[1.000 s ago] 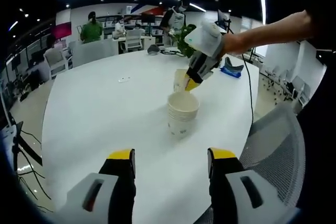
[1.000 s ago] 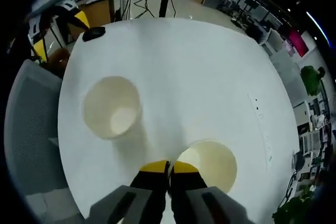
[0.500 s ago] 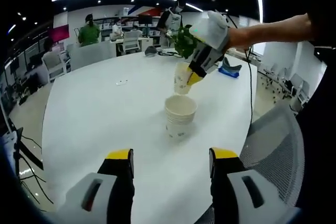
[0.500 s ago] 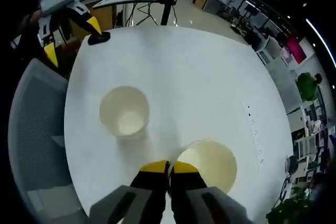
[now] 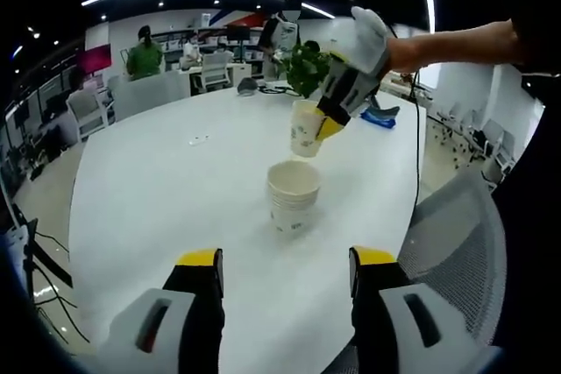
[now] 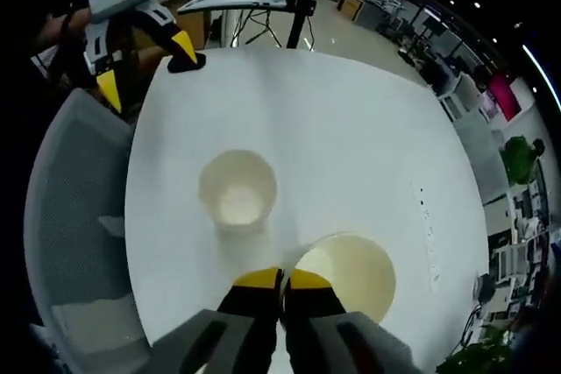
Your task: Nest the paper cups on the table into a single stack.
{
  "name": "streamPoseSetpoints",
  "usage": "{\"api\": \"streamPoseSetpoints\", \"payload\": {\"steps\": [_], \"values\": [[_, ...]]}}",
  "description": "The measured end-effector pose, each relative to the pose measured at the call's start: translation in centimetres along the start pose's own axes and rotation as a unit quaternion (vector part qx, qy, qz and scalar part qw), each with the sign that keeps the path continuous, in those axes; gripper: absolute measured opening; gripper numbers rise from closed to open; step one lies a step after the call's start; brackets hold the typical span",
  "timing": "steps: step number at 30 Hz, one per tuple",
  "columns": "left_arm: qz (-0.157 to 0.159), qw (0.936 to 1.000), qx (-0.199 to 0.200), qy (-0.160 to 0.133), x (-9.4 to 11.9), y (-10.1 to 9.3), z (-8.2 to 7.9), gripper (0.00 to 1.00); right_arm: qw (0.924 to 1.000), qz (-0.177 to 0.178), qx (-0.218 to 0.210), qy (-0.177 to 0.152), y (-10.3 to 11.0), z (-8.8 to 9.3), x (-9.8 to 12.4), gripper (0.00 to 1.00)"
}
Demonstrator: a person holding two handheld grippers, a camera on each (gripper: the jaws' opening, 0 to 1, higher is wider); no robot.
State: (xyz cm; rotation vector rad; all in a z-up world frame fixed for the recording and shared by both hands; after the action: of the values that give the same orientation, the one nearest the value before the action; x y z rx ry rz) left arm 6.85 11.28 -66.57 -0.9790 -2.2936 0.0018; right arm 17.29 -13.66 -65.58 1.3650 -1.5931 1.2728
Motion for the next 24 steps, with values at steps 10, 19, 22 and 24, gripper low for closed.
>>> {"api": "streamPoseSetpoints", "payload": {"steps": [10, 19, 22, 24], "values": [[0.002, 1.0, -0.001, 0.004, 0.0, -0.4, 0.4, 0.57, 0.9989, -0.015, 0.045, -0.004, 0.8, -2.0, 1.1, 0.0], [0.0, 1.0, 0.001, 0.006, 0.1, -0.4, 0.5, 0.56, 0.996, -0.019, 0.085, -0.02, 0.7, -4.8, 2.8, 0.0], [0.0, 1.0, 0.002, 0.006, 0.0, -0.4, 0.5, 0.56, 0.9947, -0.023, 0.097, -0.027, 1.0, -5.8, 3.2, 0.0], [0.0, 1.0, 0.002, 0.006, -0.1, -0.3, 0.5, 0.56, 0.9936, -0.027, 0.106, -0.029, 1.2, -6.3, 3.2, 0.0]]}}
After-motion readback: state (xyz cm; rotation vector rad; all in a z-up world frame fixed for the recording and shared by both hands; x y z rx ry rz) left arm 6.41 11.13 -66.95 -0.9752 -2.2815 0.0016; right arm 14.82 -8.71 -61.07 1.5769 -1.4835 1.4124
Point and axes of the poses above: the point that each gripper's makers call its tool centre point, and the gripper's own axes: x roughly backward along the fingers, y roughly to its left, z roughly out of its underside, the point moved 8 cm from there along x, roughly backward along the fingers, and after that the axes turned 10 degrees about x, right-handed, at the moved point
